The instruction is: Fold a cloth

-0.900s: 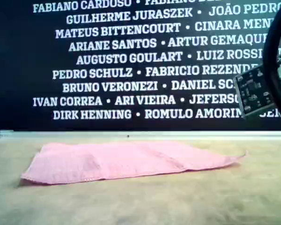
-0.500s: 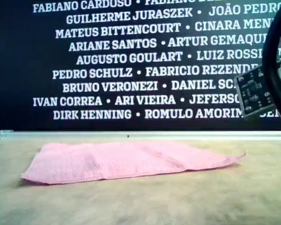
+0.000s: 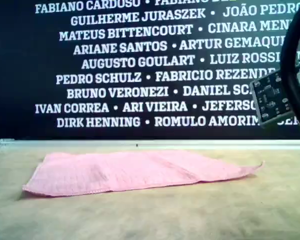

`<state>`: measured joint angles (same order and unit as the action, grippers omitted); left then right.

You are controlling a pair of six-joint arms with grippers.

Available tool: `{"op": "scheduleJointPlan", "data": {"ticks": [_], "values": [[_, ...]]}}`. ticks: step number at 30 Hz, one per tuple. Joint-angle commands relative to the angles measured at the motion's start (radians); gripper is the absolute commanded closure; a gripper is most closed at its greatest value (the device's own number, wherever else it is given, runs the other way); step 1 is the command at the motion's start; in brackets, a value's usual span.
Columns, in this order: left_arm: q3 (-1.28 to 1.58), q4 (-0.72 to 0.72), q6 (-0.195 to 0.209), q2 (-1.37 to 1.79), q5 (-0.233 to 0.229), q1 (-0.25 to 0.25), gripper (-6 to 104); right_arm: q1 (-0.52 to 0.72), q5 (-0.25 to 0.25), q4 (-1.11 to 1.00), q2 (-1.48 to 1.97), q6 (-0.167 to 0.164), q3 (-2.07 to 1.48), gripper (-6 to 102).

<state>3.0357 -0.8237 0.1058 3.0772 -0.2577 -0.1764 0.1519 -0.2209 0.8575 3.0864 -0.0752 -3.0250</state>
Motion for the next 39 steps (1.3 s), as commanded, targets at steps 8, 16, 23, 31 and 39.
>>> {"op": "scheduleJointPlan", "data": {"ticks": [8,16,23,31,39], "values": [[-0.015,0.006,0.009,-0.003,0.009,-0.031,97,-0.008,-0.012,0.008,0.035,0.011,-0.011,92],[-0.018,0.011,0.011,0.014,0.012,-0.035,96,-0.009,-0.012,0.000,0.037,-0.002,-0.006,92],[-0.020,0.012,0.011,0.015,0.012,-0.037,57,-0.011,-0.014,0.000,0.037,-0.005,0.011,80],[-0.025,0.012,0.006,0.015,0.014,-0.057,9,-0.011,-0.014,-0.003,0.037,0.006,0.078,37],[-0.100,0.008,0.011,0.015,0.012,-0.227,-2,-0.011,-0.014,-0.003,0.037,-0.003,0.095,12]]}}
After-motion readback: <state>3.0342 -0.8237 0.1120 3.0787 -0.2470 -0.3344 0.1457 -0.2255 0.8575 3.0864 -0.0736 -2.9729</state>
